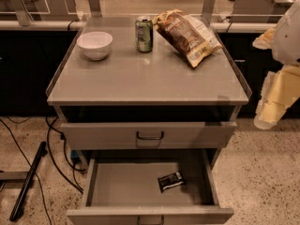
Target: Pick rxbar chocolate from middle drawer and place on counter
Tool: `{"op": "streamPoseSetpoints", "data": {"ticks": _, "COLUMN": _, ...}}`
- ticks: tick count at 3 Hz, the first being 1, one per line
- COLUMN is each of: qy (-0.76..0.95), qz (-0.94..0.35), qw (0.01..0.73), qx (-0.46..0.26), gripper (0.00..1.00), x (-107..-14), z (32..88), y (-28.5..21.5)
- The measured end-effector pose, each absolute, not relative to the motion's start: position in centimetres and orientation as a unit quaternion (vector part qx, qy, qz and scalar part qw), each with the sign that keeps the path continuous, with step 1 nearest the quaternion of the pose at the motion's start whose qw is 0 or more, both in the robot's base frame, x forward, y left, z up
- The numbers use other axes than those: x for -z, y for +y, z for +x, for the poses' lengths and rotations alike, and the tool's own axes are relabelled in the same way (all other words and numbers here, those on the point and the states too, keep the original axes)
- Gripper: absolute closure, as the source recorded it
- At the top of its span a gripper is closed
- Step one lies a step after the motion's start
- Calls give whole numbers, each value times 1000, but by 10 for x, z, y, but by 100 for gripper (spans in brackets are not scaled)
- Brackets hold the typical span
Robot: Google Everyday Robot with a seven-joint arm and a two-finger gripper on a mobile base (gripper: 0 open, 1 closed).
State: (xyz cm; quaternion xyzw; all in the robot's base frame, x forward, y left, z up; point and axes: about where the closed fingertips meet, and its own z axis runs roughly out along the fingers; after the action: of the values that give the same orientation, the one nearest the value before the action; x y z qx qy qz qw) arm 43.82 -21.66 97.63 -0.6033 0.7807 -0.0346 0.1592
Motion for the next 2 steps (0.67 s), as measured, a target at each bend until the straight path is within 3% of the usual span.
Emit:
{"op": "streamPoseSetpoints", "data": {"ticks": 1, "qy": 781, "qz": -603, "qw": 159, "qx": 35, "gripper": 0, "x": -976, "z": 438, "y": -217}}
{"op": "streamPoseSetpoints", "data": {"ticks": 2, "qy": 781, "qz": -602, "qw": 161, "qx": 35, "gripper": 25, "x": -974, "z": 438, "y": -217}}
